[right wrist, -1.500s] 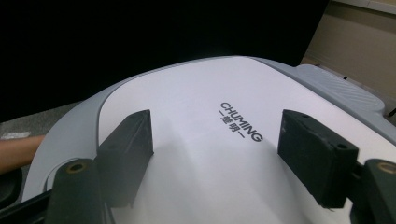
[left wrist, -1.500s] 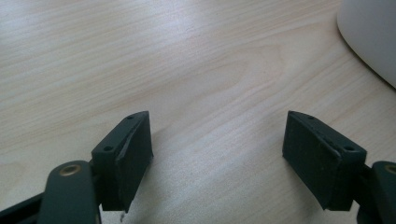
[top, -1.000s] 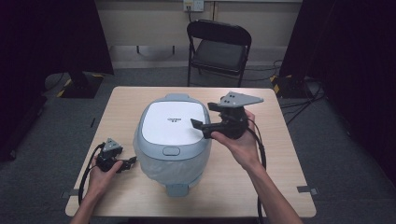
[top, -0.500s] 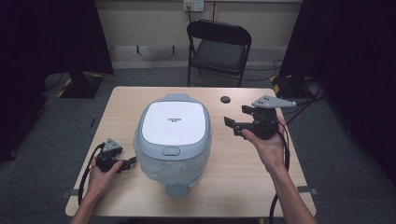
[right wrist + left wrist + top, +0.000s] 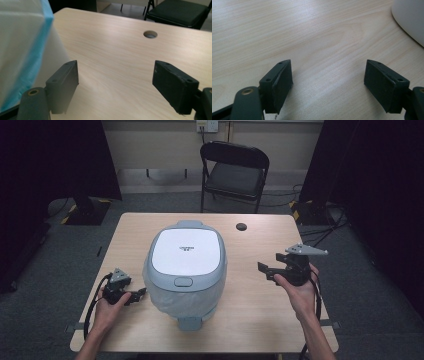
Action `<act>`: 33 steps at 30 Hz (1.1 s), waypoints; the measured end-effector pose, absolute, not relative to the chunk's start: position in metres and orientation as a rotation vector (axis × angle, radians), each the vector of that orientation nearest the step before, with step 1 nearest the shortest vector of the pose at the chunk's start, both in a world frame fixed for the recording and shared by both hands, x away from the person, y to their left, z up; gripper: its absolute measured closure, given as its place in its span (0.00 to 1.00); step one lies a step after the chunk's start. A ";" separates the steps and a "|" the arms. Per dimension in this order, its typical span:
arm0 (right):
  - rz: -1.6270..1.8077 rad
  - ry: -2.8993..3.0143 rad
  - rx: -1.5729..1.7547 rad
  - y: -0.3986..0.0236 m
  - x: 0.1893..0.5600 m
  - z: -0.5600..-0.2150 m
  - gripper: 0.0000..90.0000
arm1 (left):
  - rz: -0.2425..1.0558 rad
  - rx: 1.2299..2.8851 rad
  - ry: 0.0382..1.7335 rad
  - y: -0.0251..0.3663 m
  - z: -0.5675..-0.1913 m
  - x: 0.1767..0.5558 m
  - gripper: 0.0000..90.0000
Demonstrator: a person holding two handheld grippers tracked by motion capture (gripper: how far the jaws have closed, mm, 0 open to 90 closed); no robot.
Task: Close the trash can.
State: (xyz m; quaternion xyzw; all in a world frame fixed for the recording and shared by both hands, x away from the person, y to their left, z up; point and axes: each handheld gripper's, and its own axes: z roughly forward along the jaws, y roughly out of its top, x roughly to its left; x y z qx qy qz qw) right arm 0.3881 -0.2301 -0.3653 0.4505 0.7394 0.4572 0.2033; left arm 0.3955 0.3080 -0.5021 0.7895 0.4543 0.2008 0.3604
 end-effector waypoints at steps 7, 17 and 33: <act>1.252 2.074 1.345 -0.249 0.387 -0.408 0.20 | 0.526 2.037 1.175 0.308 -0.502 0.395 0.25; 1.062 2.088 1.478 -0.269 0.383 -0.467 0.20 | 0.517 2.040 1.167 0.309 -0.502 0.394 0.25; 0.876 2.032 1.462 -0.273 0.376 -0.500 0.15 | 0.511 2.043 1.158 0.309 -0.502 0.394 0.24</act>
